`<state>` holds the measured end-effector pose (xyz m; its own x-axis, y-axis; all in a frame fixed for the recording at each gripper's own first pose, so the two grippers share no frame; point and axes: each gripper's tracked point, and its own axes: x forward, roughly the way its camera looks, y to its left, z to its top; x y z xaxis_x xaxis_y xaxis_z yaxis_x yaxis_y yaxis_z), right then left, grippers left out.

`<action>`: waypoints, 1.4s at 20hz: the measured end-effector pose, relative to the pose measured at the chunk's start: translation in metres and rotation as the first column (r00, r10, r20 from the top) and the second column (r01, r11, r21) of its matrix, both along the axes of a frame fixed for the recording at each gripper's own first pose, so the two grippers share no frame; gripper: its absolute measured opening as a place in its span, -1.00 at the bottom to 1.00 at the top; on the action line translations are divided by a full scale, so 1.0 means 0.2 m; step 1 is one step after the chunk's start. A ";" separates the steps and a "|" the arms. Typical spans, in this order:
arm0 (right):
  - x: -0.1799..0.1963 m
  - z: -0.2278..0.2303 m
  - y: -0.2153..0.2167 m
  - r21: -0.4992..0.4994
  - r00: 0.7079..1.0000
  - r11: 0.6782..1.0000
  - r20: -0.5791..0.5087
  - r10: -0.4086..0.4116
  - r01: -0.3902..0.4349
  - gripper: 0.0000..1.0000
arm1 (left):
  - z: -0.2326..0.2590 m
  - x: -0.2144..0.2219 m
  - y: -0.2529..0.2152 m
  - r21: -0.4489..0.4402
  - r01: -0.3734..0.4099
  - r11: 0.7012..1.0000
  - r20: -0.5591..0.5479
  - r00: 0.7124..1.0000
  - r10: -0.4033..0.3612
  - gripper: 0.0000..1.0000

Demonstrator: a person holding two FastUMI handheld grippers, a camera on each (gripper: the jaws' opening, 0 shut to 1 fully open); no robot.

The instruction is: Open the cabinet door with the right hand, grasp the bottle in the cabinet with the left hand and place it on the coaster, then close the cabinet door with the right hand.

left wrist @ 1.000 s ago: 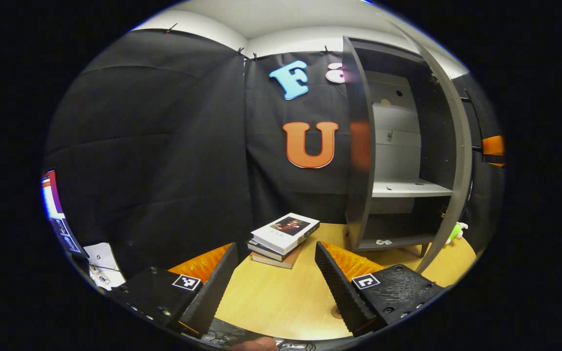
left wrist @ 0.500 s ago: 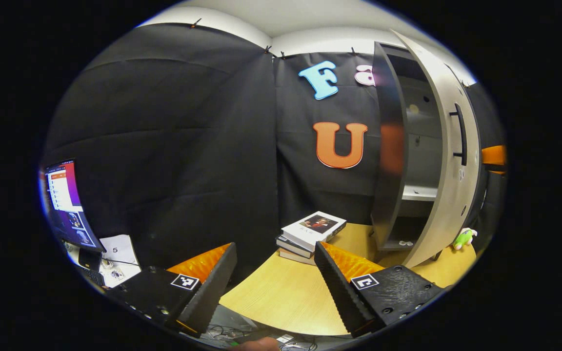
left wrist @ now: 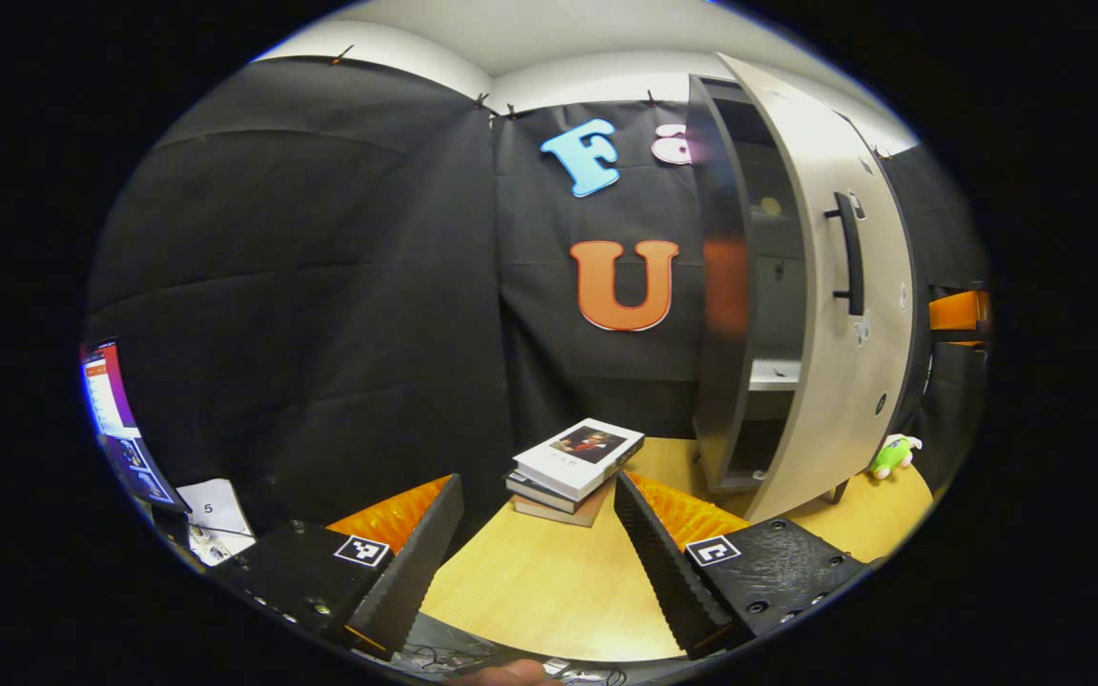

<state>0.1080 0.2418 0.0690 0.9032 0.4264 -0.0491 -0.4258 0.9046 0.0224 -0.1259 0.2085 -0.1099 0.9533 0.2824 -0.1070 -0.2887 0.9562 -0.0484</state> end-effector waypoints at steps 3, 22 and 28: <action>0.01 -0.02 -0.16 0.013 0.997 0.997 0.005 -0.076 0.075 0.96 | 0.12 0.10 -0.22 0.019 0.099 0.995 0.034 0.994 -0.100 0.94; -0.07 -0.14 -0.61 0.004 0.942 0.945 0.078 -0.327 0.327 0.96 | 0.37 0.27 -0.90 0.002 0.359 0.933 0.100 0.929 -0.357 0.94; -0.09 -0.11 -0.60 0.011 0.943 0.946 0.080 -0.323 0.323 0.96 | 0.37 0.26 -0.89 -0.001 0.371 0.929 0.099 0.924 -0.369 0.94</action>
